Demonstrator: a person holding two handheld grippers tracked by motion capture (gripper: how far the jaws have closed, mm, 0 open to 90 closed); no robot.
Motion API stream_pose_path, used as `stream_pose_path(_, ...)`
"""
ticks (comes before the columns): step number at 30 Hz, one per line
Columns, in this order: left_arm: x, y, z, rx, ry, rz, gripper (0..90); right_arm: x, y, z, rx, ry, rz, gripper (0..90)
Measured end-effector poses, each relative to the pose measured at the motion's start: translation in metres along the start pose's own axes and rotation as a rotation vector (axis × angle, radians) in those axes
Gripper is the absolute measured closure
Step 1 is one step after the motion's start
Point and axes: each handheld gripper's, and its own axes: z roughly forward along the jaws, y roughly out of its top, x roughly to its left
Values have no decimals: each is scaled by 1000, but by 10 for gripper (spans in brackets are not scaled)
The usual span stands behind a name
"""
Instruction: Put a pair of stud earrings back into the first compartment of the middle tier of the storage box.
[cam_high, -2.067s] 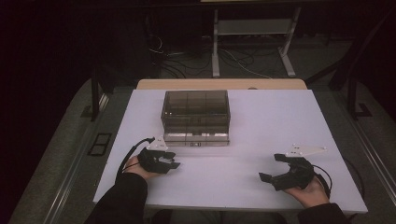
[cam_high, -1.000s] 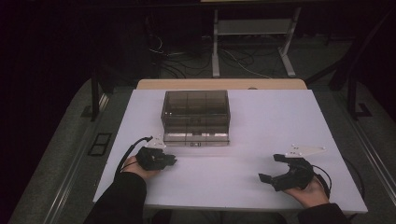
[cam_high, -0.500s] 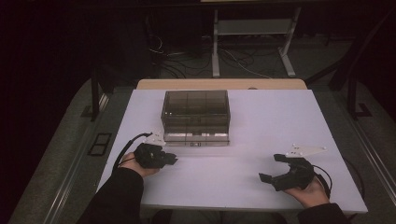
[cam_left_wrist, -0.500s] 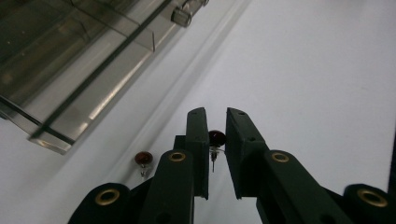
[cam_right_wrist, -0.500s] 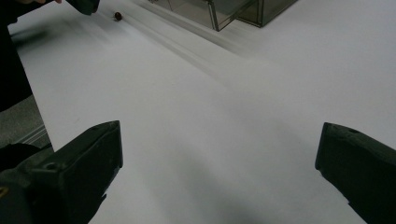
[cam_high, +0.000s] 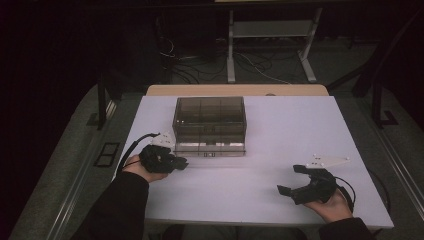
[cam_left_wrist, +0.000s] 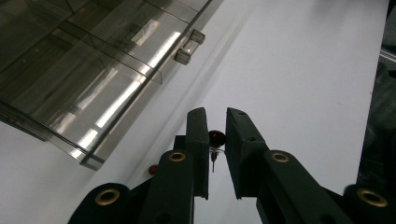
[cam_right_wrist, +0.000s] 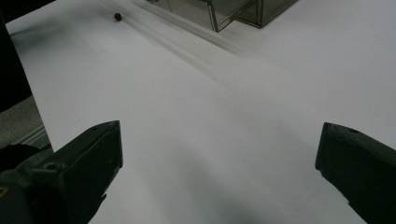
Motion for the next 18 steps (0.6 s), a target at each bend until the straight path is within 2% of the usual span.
stream_pose_path(12, 7, 15, -6, -1, 10, 9, 785, 0, 0, 0, 3, 2, -4, 3)
stream_pose_path(18, 15, 21, -9, -31, 25, -1, 785, 0, 0, 0, 4, 1, -3, 3)
